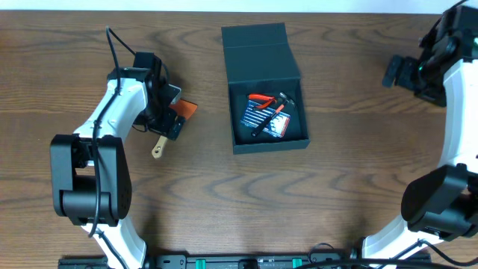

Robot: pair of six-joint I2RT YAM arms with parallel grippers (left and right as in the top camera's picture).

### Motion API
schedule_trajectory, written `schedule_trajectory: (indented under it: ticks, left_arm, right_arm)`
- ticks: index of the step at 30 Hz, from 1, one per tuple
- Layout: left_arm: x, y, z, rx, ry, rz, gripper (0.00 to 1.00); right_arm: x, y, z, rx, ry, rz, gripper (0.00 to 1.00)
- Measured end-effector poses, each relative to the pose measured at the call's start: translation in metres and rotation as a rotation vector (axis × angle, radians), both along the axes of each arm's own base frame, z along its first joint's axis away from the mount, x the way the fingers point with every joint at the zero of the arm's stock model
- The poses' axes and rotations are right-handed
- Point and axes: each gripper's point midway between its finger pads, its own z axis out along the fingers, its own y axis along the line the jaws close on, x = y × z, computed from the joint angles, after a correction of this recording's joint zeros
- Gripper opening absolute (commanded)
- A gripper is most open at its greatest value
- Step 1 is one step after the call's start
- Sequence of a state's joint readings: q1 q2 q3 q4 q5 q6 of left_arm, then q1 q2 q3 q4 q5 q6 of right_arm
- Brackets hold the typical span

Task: Pack container
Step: 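Lower the left gripper and grasp the putty knife's beige handle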

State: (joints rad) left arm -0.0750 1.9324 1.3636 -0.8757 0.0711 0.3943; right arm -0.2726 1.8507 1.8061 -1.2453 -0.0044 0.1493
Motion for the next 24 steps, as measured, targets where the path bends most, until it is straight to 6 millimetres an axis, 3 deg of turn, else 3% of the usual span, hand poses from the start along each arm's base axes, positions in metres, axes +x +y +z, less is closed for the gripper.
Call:
schedule_trajectory:
  ticks: [8, 18, 24]
  left_arm:
    - [0.009, -0.001, -0.005, -0.003, -0.045, 0.000, 0.98]
    - [-0.015, 0.001, -0.036, 0.000, -0.001, 0.000, 0.98]
    - [-0.015, 0.001, -0.038, -0.001, -0.008, 0.000, 0.99]
  right_arm:
    - [-0.006, 0.002, -0.030, 0.012, 0.043, 0.000, 0.99]
    - [-0.005, 0.001, -0.031, 0.011, 0.039, 0.000, 0.99]
    - [-0.005, 0.001, -0.031, 0.011, 0.039, 0.000, 0.99]
